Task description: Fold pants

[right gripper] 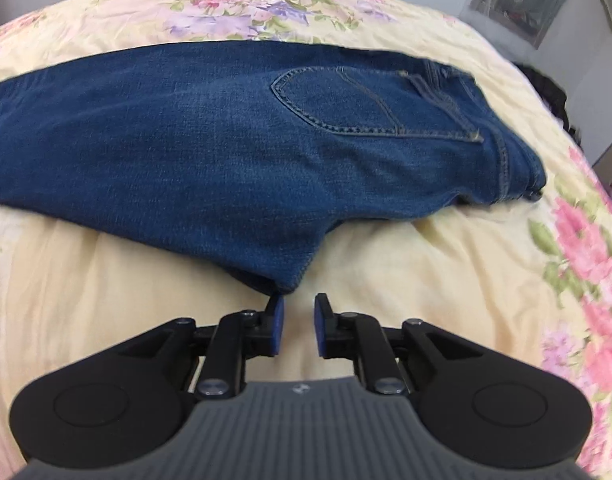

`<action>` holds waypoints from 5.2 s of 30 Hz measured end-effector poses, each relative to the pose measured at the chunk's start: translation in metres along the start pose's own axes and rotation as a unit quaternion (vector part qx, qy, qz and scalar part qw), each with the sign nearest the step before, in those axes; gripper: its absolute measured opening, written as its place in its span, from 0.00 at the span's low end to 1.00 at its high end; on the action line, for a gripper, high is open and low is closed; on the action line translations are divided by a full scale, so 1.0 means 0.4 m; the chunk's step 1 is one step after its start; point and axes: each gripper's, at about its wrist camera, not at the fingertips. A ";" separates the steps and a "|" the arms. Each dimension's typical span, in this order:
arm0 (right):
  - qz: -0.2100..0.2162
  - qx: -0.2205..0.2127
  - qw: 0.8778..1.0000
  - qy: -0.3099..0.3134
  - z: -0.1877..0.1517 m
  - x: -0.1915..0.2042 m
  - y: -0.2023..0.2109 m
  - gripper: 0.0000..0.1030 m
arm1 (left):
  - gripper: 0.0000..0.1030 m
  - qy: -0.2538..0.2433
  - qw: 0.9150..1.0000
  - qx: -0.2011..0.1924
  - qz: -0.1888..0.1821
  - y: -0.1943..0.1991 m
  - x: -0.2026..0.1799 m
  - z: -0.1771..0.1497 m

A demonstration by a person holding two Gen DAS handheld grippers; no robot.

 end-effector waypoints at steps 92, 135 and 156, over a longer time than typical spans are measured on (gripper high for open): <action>0.171 -0.028 0.973 -0.149 0.065 -0.615 -0.224 0.00 | 0.04 -0.473 0.840 0.076 -0.254 -0.008 -1.712 -1.137; 0.271 0.087 0.823 -0.492 0.169 -0.656 -0.412 0.18 | 0.59 -0.412 0.864 0.213 -0.197 -0.223 -1.301 -0.765; 0.015 -0.048 0.993 -0.104 0.342 -0.587 -0.248 0.06 | 0.48 -0.377 0.894 0.175 -0.169 -0.262 -1.133 -0.659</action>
Point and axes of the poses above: each gripper's, at about its wrist camera, not at the fingertips, and y roughly against the way its jaws point, x to its left, z to its top, and after that the axes turned 10 degrees about -z, right-handed
